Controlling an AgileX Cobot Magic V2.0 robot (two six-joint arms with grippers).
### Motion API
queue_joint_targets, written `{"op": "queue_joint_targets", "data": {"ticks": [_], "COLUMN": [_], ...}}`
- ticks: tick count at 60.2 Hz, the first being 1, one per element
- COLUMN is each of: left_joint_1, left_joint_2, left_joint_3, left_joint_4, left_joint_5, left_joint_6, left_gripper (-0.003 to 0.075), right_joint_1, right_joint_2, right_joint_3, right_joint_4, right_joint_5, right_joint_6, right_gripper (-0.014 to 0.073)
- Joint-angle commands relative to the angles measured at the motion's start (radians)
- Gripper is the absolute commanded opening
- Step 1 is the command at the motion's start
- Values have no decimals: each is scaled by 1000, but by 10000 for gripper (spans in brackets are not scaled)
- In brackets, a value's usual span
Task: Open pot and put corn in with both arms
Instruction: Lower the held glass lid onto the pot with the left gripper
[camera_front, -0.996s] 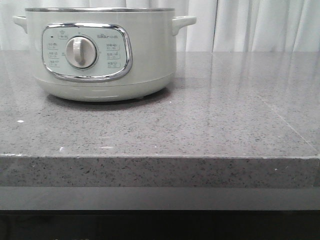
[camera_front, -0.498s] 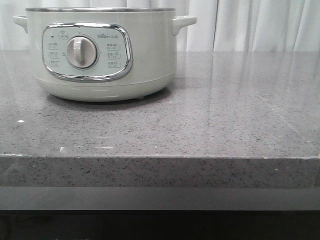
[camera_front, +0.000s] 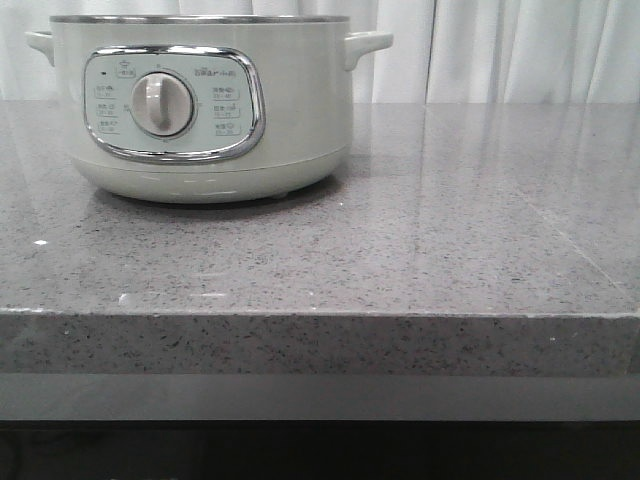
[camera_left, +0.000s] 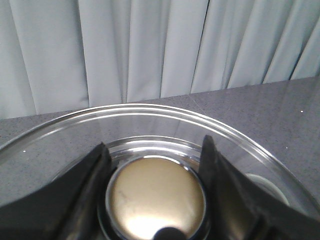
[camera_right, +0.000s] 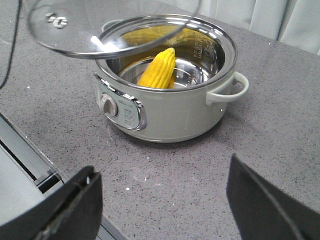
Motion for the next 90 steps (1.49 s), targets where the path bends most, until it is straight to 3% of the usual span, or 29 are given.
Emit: {"op": "queue_joint_targets", "data": {"ticks": [1, 19, 43, 61, 90], "left_joint_1": [0, 0, 0, 0, 0], "left_joint_2": [24, 186, 250, 252, 248], "left_joint_3": [-97, -203, -205, -205, -211], "left_joint_4": [-2, 4, 4, -15, -29], "left_joint_5": [-159, -172, -192, -86, -23], "left_joint_6": [-6, -6, -6, -6, -6], "left_gripper": [230, 230, 230, 230, 230], "right_joint_1": [-4, -4, -4, -4, -4], "right_joint_2": [-8, -8, -8, -8, -8], "right_joint_3": [-25, -25, -25, -25, -25], "right_joint_4": [-7, -7, -7, -7, -7], "right_joint_5": [-79, -79, -79, -79, -79], "right_joint_6": [0, 0, 0, 0, 0], "right_gripper": [541, 541, 541, 541, 541]}}
